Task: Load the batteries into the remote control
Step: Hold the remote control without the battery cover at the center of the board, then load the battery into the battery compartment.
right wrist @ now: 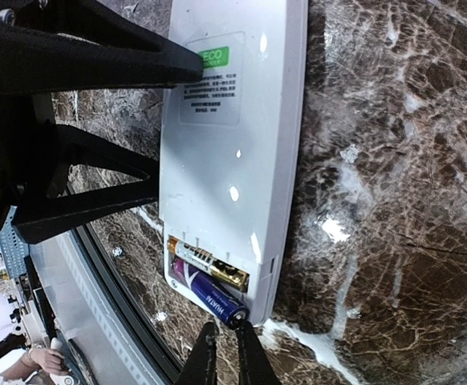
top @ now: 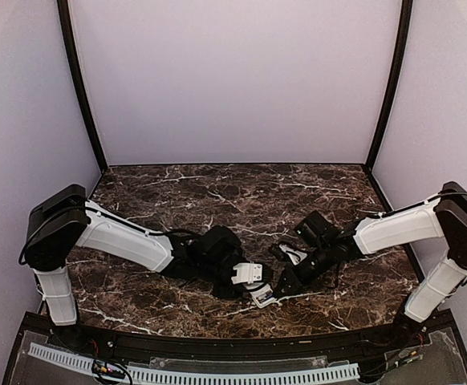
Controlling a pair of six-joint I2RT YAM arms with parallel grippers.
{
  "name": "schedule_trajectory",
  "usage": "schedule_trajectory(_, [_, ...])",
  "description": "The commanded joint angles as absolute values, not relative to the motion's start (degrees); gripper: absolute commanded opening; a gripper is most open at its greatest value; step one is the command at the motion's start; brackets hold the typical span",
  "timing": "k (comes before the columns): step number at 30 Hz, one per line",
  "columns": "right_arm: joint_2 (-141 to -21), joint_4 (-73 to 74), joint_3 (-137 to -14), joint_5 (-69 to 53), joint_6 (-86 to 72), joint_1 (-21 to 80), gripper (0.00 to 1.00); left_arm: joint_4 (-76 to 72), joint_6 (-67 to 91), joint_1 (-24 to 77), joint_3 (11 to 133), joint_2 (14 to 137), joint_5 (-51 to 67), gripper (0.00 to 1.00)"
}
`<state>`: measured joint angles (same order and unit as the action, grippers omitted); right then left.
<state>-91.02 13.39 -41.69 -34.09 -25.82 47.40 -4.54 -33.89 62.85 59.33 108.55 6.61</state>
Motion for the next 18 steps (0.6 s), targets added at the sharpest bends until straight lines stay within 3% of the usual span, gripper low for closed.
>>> schedule_trajectory(1, [-90.67,15.23,-43.71,-33.8,-24.19,48.05,0.1,-1.07,-34.62,64.01,59.59,110.41,7.39,0.59])
schedule_trajectory(11, [-89.82,20.13,-45.77,-30.78,-22.07,47.99,0.18,-1.31,-37.35,65.3,58.3,110.97,4.85,0.56])
schedule_trajectory(18, [-91.21,19.57,-46.46,-30.8,-21.63,47.99,0.18,-1.2,-37.87,65.74,57.11,111.32,3.9,0.48])
